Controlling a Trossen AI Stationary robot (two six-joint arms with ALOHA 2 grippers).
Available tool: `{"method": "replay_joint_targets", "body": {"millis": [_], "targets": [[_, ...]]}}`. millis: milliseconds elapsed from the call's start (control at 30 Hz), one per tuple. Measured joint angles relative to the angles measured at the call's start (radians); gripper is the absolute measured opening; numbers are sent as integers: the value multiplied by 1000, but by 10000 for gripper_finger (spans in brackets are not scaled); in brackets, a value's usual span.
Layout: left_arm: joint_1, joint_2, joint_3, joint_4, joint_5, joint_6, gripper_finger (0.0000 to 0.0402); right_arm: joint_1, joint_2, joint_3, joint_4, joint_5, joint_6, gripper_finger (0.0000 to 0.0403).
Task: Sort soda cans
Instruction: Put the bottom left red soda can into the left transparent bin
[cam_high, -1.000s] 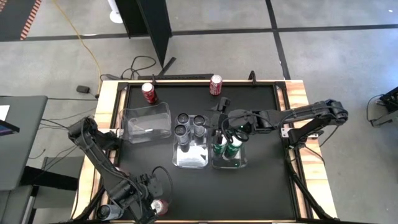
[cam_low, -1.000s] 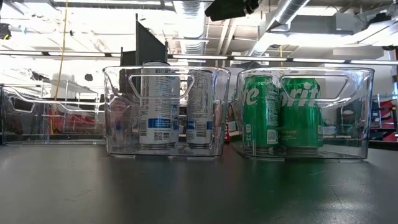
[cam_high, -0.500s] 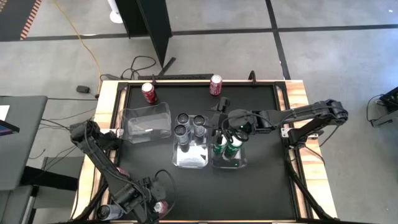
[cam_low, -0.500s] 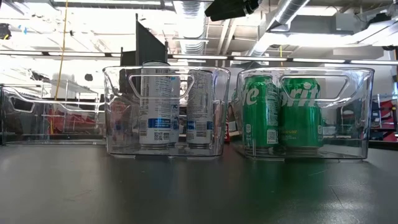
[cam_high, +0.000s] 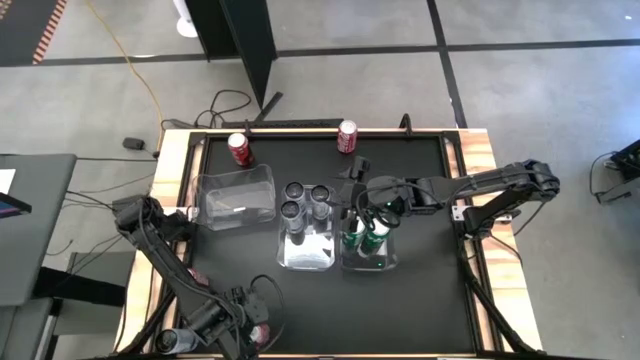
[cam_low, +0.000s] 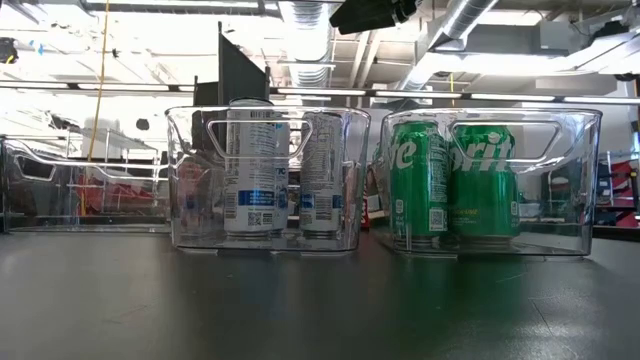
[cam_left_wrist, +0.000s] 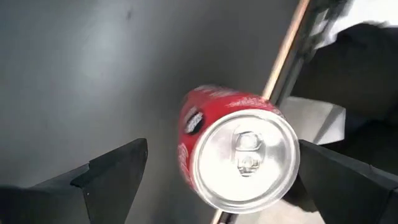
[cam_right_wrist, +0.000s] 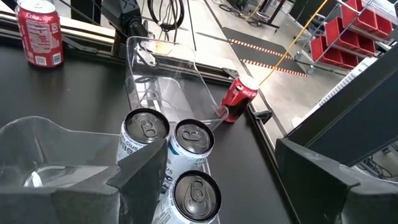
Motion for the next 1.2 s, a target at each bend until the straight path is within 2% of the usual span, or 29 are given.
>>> {"method": "replay_joint_targets", "body": {"millis": [600, 967, 1067, 1200], "targets": [[13, 89, 0, 3, 63, 122, 396, 0, 0, 0, -2, 0, 0, 315], [33, 131, -33, 46, 36, 159, 395, 1, 0, 0, -3, -3, 0, 315], [33, 129, -54, 58, 35, 158, 383, 1, 0, 0, -6, -3, 0, 315], [33, 128, -61, 58, 35, 168, 348, 1, 0, 0, -9, -3, 0, 315]]}}
